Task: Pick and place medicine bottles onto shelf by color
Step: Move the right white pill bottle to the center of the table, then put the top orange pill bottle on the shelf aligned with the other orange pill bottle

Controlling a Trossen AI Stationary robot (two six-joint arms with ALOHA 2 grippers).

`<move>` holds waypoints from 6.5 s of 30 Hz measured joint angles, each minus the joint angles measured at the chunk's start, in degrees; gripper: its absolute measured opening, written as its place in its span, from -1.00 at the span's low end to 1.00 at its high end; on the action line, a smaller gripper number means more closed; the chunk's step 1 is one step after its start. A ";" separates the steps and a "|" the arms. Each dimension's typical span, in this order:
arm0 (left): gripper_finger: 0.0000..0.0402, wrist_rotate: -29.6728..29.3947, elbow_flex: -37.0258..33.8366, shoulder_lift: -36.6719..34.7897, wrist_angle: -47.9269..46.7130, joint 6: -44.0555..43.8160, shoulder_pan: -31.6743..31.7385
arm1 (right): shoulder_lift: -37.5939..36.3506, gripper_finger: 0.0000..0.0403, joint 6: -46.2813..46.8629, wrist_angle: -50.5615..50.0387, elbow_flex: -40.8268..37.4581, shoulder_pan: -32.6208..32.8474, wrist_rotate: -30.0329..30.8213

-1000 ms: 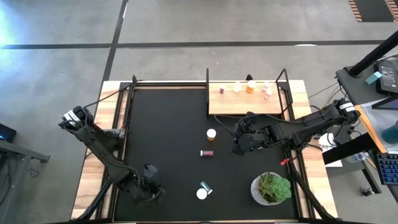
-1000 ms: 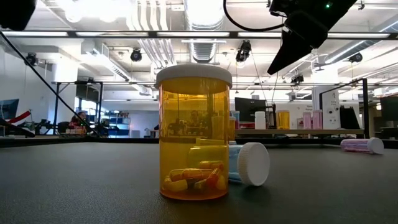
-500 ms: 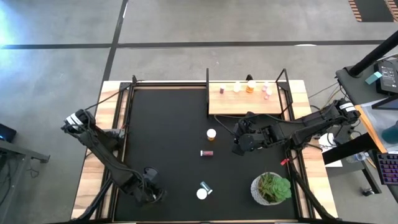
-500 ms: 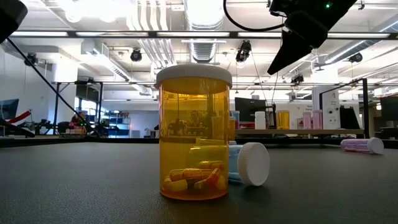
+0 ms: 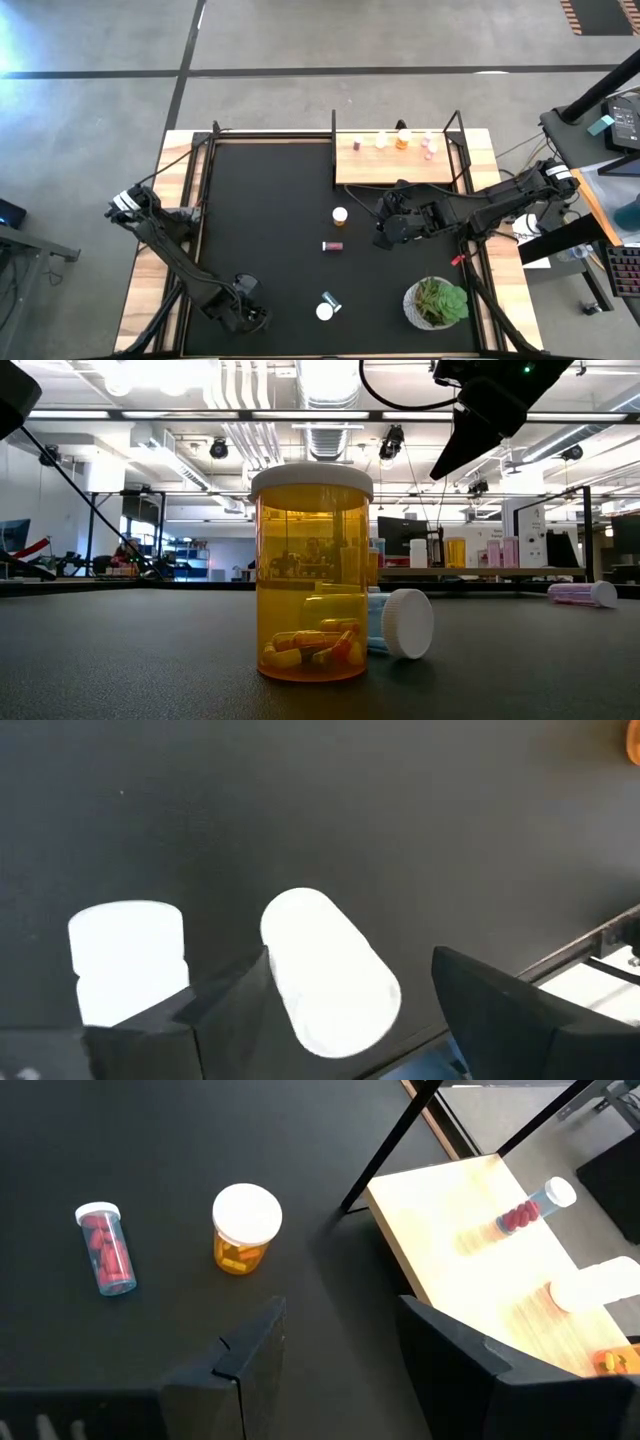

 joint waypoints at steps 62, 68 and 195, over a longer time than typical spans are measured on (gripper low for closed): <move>-0.33 4.11 7.53 2.17 -3.18 82.45 38.56 | 0.00 -0.09 0.00 0.00 0.00 0.00 0.02; -0.33 3.97 9.06 4.51 -3.25 99.67 45.31 | 0.00 -0.09 0.00 -0.02 0.00 -0.01 0.02; 0.07 5.92 15.70 12.45 7.98 105.53 55.14 | 0.00 -0.09 0.00 0.00 -0.02 -0.01 0.02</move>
